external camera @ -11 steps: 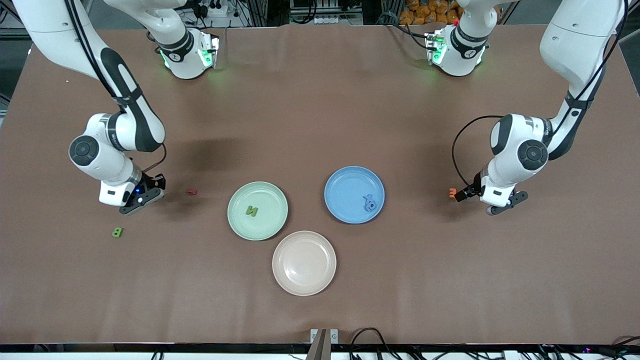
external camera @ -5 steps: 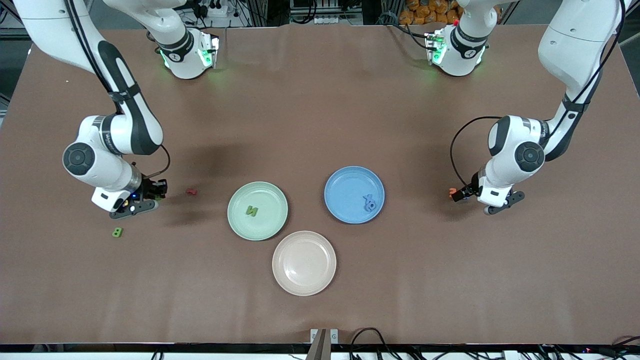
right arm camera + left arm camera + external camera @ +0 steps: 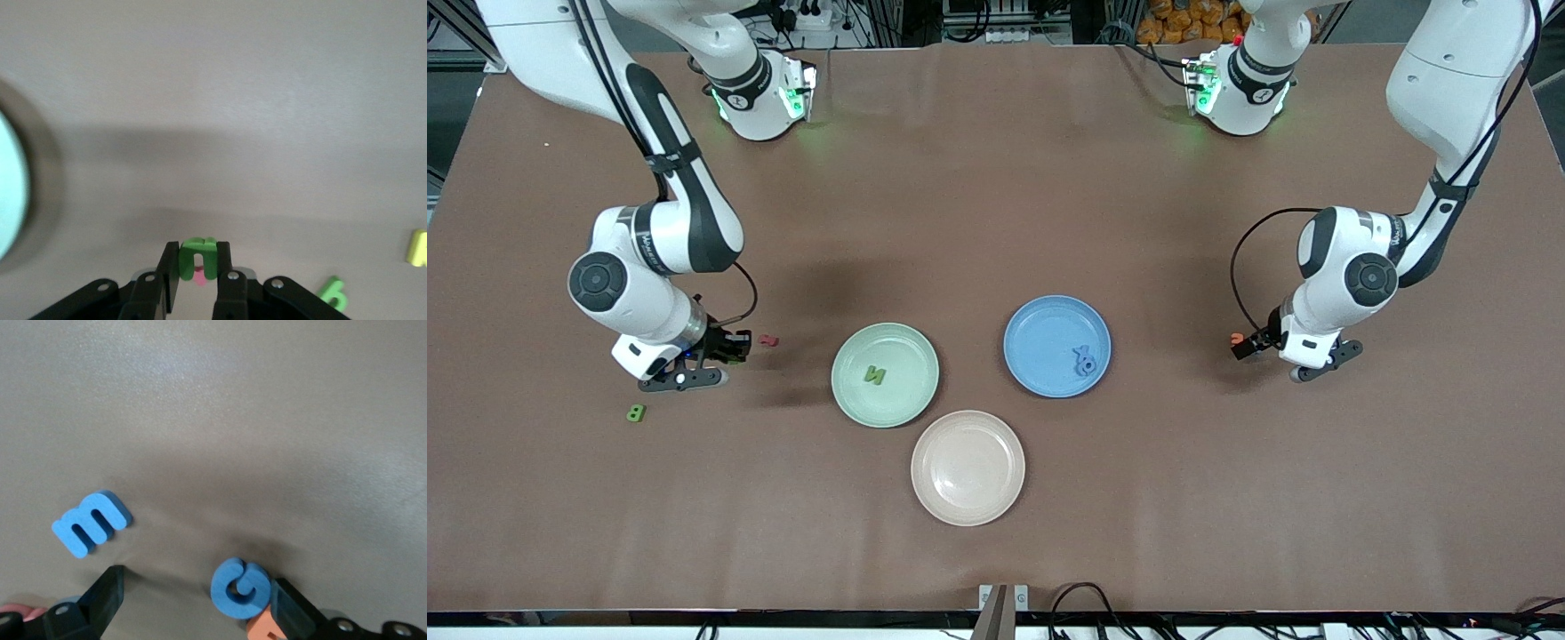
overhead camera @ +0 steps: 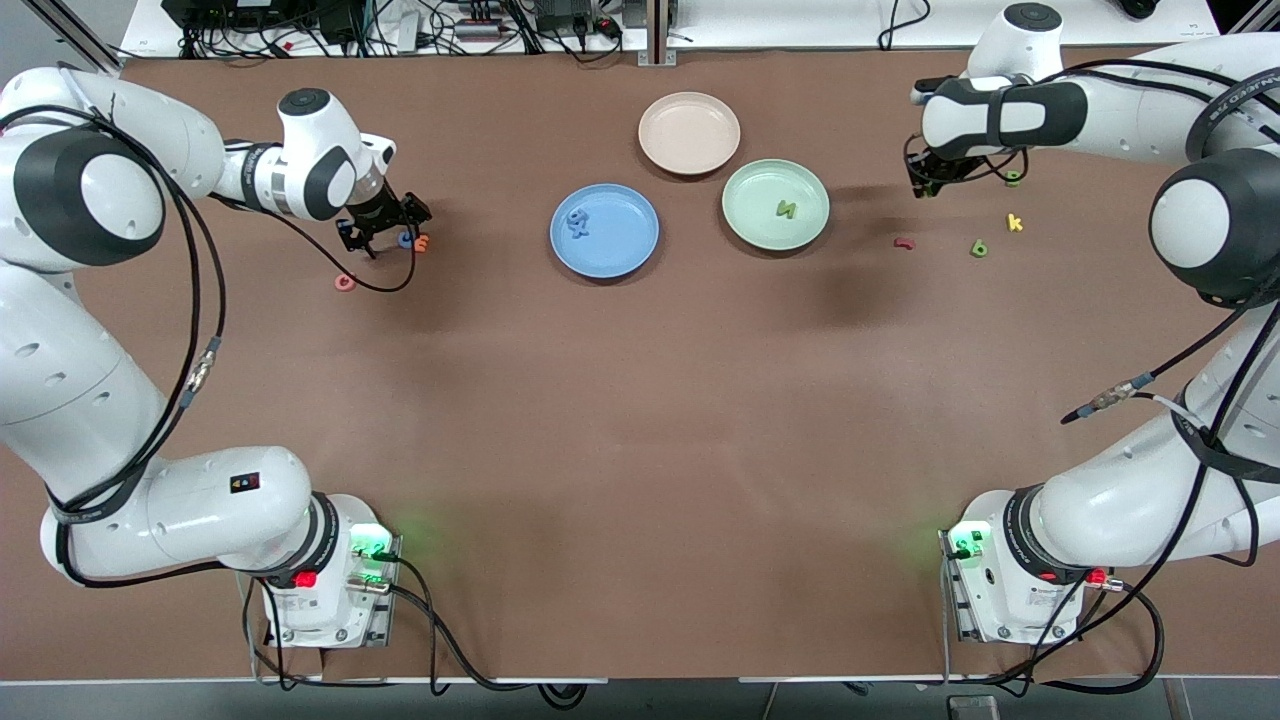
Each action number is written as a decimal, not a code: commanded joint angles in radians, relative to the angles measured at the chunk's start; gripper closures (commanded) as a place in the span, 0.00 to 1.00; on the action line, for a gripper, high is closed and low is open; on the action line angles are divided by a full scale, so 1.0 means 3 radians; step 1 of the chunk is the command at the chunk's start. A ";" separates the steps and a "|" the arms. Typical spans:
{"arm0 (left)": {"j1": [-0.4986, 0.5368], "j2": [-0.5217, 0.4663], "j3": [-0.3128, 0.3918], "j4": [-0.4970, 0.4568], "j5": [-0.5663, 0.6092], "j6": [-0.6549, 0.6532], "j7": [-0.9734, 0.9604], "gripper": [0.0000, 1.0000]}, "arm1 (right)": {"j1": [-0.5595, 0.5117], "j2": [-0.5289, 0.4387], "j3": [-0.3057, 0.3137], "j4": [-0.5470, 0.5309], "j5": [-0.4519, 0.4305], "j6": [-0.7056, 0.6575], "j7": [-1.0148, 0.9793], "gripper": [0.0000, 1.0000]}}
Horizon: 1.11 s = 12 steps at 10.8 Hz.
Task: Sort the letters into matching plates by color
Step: 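Carry the n onto the green plate with the right gripper and release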
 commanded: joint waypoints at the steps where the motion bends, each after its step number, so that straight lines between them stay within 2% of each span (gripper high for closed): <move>1: 0.0037 0.0089 0.0091 0.0025 0.0244 0.0082 -0.0084 0.00 | 0.0138 0.0005 0.0000 0.0119 0.0325 -0.0065 0.0101 0.92; 4: -0.0029 0.0084 0.0086 0.0025 0.0255 0.0082 -0.0231 0.00 | 0.0342 0.0046 0.0000 0.0191 0.0392 -0.0060 0.0437 0.92; 9: -0.0417 0.0069 0.0081 0.0030 0.0255 0.0066 -0.0830 0.00 | 0.0690 0.0311 -0.0005 0.0507 0.0402 -0.0101 0.1010 0.92; 12: -0.0383 0.0033 0.0081 0.0030 0.0260 0.0051 -0.0744 0.00 | 0.0858 0.0541 -0.0005 0.0783 0.0402 -0.0137 0.1368 0.92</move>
